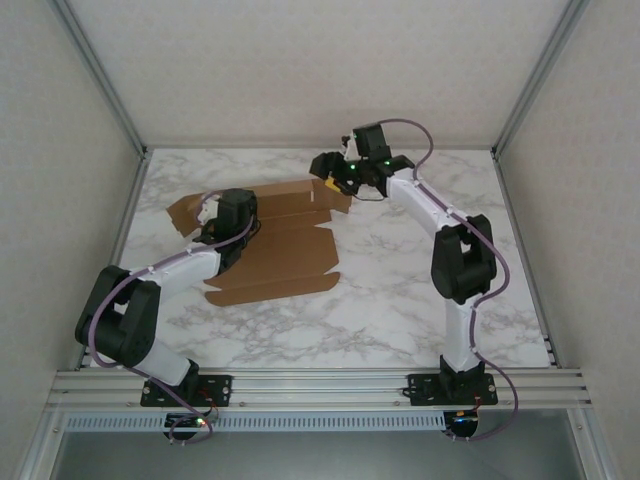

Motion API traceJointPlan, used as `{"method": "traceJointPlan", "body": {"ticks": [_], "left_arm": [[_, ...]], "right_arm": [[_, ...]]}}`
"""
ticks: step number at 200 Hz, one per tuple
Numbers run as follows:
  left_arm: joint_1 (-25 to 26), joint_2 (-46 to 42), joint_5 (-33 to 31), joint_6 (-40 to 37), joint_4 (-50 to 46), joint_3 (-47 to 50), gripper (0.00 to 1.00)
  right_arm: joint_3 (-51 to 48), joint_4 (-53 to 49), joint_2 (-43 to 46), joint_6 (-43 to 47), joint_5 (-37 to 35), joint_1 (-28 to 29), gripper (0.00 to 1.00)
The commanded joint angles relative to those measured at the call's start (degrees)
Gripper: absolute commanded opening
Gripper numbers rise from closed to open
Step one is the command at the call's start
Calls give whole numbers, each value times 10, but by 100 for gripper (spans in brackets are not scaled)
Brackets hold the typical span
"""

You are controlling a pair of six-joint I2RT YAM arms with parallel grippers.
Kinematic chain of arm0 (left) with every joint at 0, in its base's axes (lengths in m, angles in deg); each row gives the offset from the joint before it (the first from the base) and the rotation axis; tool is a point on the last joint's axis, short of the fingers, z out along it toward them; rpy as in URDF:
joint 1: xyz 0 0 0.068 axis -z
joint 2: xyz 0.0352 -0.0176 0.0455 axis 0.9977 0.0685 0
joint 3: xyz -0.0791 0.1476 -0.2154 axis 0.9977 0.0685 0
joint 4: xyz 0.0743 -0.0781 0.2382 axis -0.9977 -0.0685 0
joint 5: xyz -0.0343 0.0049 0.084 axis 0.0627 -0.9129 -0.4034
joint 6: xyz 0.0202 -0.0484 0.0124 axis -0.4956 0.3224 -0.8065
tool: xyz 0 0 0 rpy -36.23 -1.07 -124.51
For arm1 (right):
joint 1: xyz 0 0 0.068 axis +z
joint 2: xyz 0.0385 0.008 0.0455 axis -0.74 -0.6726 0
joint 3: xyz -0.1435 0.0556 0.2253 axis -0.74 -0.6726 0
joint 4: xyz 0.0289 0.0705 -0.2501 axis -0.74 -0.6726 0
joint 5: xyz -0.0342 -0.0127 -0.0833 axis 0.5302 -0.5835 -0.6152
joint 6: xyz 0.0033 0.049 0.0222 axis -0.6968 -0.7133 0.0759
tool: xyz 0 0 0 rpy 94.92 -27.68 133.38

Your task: Fold the paper box

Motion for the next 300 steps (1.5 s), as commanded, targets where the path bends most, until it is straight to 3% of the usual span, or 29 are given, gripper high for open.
{"method": "traceJointPlan", "body": {"ticks": [1, 28, 59, 96, 157, 254, 300], "left_arm": [[2, 7, -34, 18, -73, -6, 6], [1, 19, -32, 15, -75, -15, 5], [-5, 30, -31, 10, -98, -40, 4], [-12, 32, -24, 5, -107, -52, 4], [-24, 50, 1, 4, -126, -60, 0], [-41, 79, 36, -1, -149, -82, 0], [-47, 92, 55, 0, -140, -80, 0]], "right_arm": [[-80, -26, 85, 45, -79, -1, 59], [-165, -10, 139, 61, -125, 18, 37], [-176, -22, 102, 77, -154, 46, 31], [-154, -3, 41, 65, -186, 69, 36], [-124, 58, -29, 33, -273, 76, 33], [-38, 44, -126, 66, -299, 65, 47], [37, -13, -179, 89, -255, 63, 54]]}}
